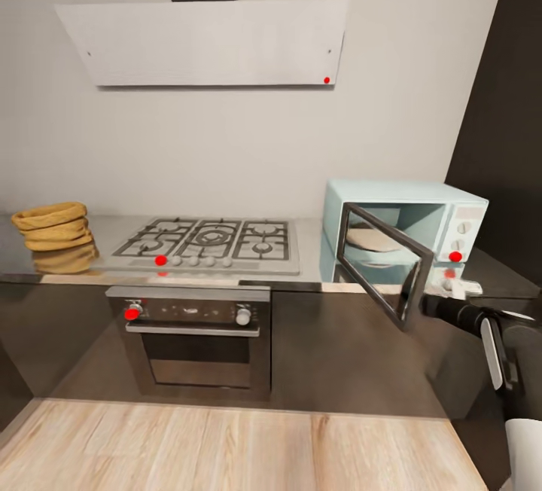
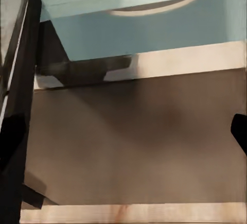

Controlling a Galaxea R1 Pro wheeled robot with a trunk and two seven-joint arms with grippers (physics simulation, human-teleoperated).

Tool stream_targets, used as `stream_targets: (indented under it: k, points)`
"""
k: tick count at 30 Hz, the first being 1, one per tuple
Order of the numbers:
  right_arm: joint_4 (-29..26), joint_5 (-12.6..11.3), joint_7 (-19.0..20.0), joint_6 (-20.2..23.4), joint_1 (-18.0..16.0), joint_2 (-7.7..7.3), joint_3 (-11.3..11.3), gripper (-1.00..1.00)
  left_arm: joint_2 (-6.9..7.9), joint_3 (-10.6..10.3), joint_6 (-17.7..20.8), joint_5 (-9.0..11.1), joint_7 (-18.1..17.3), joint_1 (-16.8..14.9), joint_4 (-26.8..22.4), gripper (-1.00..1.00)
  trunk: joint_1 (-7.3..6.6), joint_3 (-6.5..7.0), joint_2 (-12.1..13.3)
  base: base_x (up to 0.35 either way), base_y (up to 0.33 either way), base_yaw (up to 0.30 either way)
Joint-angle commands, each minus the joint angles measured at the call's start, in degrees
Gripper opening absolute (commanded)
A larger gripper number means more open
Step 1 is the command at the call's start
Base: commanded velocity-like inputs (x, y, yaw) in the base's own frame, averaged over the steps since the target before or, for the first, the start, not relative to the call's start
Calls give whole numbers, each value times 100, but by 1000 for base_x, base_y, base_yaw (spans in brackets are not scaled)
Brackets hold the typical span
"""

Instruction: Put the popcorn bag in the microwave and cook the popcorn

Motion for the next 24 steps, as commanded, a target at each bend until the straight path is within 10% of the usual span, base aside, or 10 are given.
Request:
stream_targets:
  k: [1,10,24]
  points:
    - [-5,50,110,19,-5,1,-10,100,-2,3,-14,40,1,0,-1,100,-4,-6,-3,-301,0,0]
    - [38,16,951,19,-5,64,-2,100,13,-13,-14,40,-7,-1,8,100,-4,-6,-3,-53,0,0]
    - [65,14,1003,19,-5,18,-11,100,-4,3,-14,40,2,-1,8,100,-4,-6,-3,0,253,0]
